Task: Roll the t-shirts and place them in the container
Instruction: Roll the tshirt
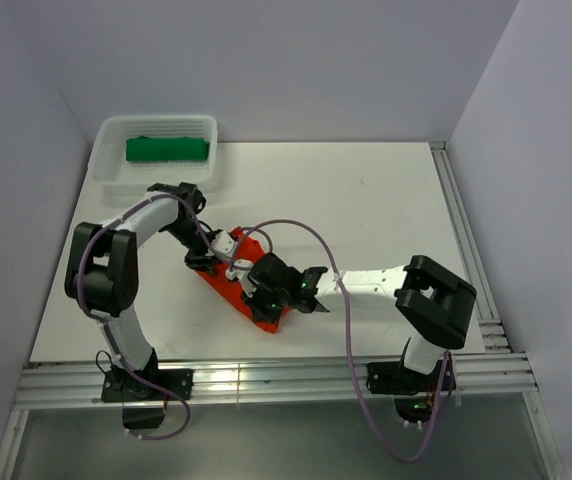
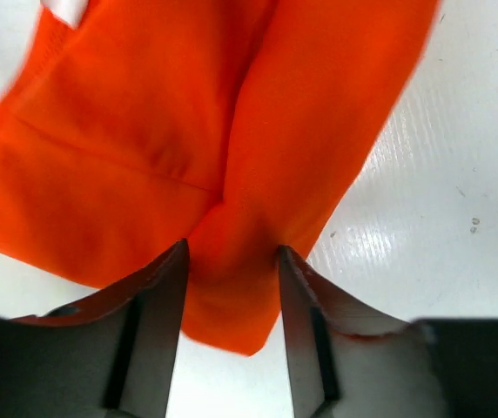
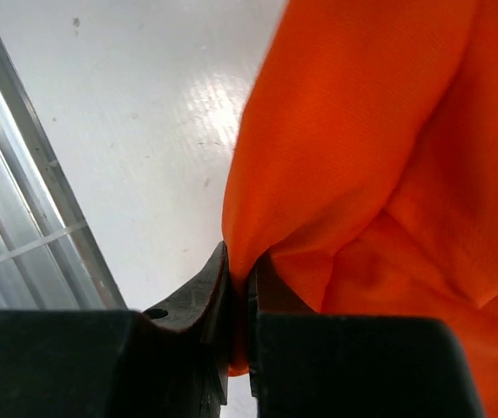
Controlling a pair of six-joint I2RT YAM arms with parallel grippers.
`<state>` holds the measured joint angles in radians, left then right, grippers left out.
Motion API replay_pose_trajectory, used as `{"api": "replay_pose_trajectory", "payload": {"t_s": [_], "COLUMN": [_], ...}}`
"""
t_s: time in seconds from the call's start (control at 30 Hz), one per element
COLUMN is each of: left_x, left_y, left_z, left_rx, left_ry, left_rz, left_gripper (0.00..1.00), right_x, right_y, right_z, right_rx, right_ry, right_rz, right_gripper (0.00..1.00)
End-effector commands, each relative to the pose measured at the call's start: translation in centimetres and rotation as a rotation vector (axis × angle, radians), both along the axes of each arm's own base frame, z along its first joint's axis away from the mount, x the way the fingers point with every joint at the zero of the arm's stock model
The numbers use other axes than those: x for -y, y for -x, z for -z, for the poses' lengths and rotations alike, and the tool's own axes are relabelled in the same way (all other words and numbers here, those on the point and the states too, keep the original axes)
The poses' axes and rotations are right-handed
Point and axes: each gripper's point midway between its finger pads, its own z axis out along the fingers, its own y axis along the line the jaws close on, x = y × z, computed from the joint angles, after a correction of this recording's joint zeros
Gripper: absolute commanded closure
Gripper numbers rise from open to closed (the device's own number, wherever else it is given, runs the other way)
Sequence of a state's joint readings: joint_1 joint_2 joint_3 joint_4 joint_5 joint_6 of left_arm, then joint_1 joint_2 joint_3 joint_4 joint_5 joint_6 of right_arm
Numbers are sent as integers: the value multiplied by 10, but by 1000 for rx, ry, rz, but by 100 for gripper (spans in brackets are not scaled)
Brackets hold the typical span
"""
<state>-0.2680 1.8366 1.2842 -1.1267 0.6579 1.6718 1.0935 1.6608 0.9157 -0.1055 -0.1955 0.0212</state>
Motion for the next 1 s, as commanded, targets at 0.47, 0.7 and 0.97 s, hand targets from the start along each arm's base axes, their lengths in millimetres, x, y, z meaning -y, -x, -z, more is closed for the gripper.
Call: {"api": "replay_pose_trajectory", "payload": {"t_s": [0.47,0.7,0.97], "left_x": [-7,-11,-11], "left_y": [-21,2,16], "left_z": [-66,-55,-30], "left_rx": [438,581,619], "left_ry": [263,262,189], "left_rz": [-66,-19,81], "left_gripper": [32,30,29], "right_x": [13,18,20], "right_y": [-4,-7,-9], "right_z": [-1,6,9], "right_rx": [-333,-574,-748], "right_ry": [-207,-320,-377], "right_rz": [74,75,97], "right_gripper": [100,100,100]}}
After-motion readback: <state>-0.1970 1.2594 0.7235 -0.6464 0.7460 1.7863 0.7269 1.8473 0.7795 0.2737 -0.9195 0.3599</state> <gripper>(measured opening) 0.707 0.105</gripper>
